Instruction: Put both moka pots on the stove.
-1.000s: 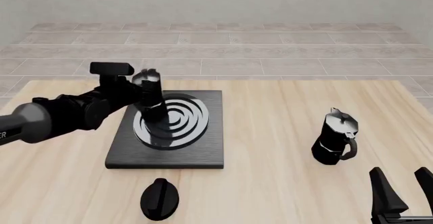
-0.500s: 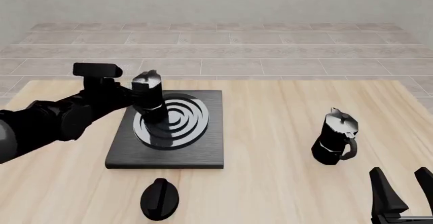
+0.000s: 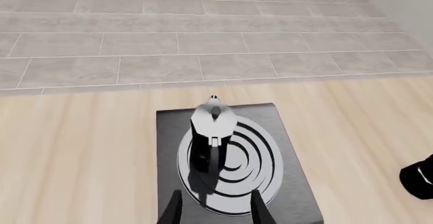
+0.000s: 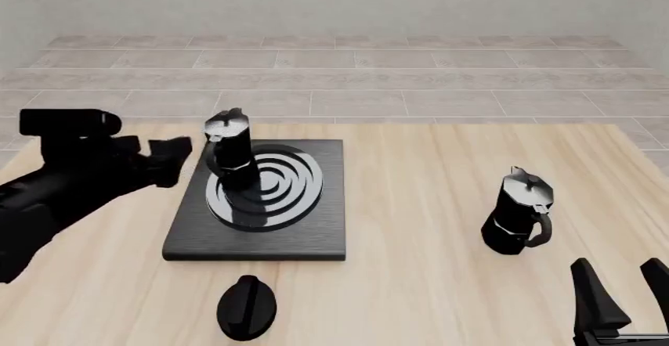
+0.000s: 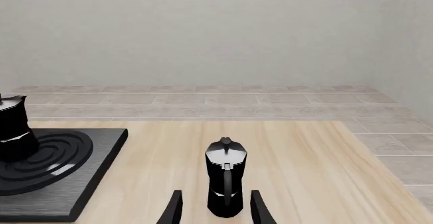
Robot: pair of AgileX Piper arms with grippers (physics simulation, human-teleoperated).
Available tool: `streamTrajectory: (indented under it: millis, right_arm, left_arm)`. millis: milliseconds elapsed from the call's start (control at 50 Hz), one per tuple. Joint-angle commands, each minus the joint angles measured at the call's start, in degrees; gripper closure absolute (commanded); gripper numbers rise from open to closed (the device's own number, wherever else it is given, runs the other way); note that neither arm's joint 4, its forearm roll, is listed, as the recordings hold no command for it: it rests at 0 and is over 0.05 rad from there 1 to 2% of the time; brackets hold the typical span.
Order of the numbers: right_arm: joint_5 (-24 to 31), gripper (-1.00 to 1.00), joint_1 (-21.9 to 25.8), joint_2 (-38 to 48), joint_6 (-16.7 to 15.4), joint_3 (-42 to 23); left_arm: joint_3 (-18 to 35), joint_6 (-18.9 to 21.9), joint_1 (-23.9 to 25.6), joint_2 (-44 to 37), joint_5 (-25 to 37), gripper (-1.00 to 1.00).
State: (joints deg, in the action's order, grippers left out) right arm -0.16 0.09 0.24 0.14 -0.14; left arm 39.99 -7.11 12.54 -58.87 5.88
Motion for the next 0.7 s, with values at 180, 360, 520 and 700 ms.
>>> streamTrajectory:
  millis: [180, 360, 520, 700]
  right_arm:
    - [-0.2, -1.00, -0.1, 0.4, -0.1, 0.0]
    - [-0.2, -1.00, -0.1, 0.4, -0.1, 0.0]
    - [-0.2, -1.00, -0.1, 0.4, -0.1, 0.0]
    - [-0.2, -1.00, -0.1, 0.4, -0.1, 0.0]
  left_arm:
    - [-5.9, -2.5, 0.3, 18.0, 8.6, -1.00]
    - [-9.9, -4.2, 0.8, 25.5, 9.8, -1.00]
    - [-14.6, -2.3, -0.3, 31.8, 7.7, -1.00]
    - [-21.7, -2.0, -1.4, 40.3, 3.3, -1.00]
